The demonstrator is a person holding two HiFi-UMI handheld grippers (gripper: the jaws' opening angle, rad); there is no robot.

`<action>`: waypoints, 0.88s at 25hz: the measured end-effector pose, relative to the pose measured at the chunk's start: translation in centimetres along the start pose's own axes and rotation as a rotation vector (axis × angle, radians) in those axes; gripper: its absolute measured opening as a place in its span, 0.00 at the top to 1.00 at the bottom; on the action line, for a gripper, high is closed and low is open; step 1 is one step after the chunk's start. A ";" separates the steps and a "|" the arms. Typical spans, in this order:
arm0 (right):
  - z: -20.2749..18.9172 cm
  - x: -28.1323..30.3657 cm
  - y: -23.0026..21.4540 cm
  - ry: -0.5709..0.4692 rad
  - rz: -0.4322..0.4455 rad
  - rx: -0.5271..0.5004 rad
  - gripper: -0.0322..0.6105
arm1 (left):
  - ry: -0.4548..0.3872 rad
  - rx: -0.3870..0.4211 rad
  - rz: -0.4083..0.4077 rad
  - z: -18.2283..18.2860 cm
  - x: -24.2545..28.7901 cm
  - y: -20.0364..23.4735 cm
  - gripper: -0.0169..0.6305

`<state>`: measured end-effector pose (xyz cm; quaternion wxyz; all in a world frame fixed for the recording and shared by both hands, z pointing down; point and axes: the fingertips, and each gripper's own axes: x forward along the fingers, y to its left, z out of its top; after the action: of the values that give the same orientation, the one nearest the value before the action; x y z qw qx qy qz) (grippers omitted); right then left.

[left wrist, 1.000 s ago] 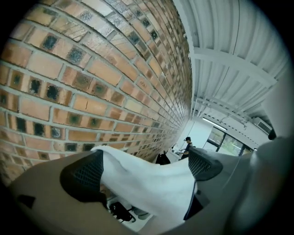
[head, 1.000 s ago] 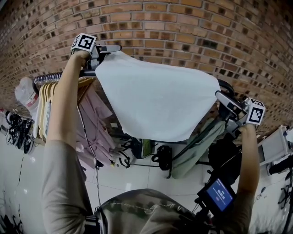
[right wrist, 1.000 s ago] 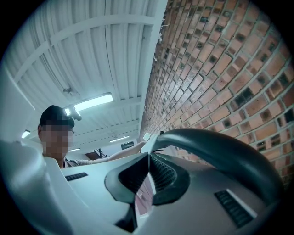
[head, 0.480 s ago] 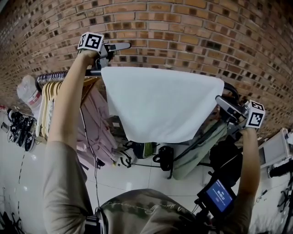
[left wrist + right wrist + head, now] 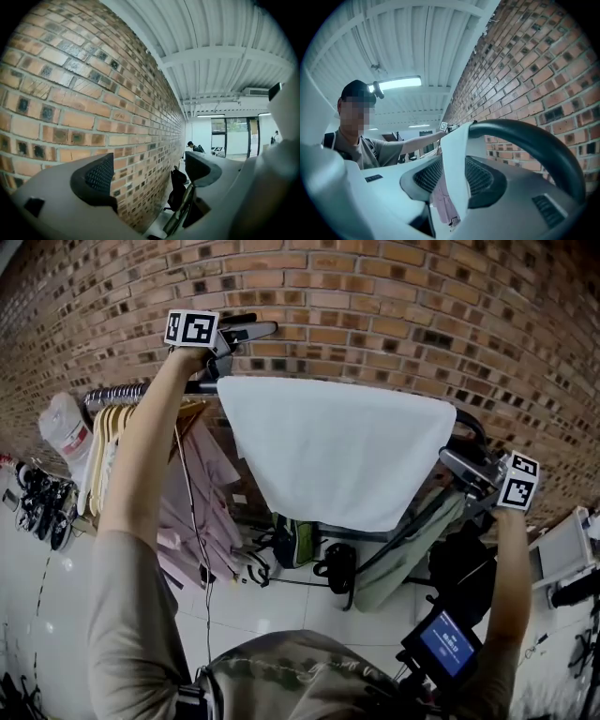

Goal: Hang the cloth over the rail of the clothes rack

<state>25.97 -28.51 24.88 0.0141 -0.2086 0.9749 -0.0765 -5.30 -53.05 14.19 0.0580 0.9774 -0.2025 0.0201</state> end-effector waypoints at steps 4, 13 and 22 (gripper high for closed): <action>-0.5 -0.7 0.0 0.018 -0.052 -0.033 0.75 | -0.082 0.061 0.051 3.2 -0.9 -0.7 0.37; -1.0 -3.4 1.1 -0.021 -0.082 -0.018 0.75 | -0.134 0.082 0.062 4.8 -5.0 -6.7 0.97; -1.8 -3.0 5.6 -0.097 -0.004 -0.072 0.75 | -0.127 0.119 0.110 -2.8 -10.2 -16.8 0.97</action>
<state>26.29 -21.95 25.80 0.0538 -0.2145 0.9747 -0.0312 -8.05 -33.39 14.59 -0.0144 0.9659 -0.2573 -0.0268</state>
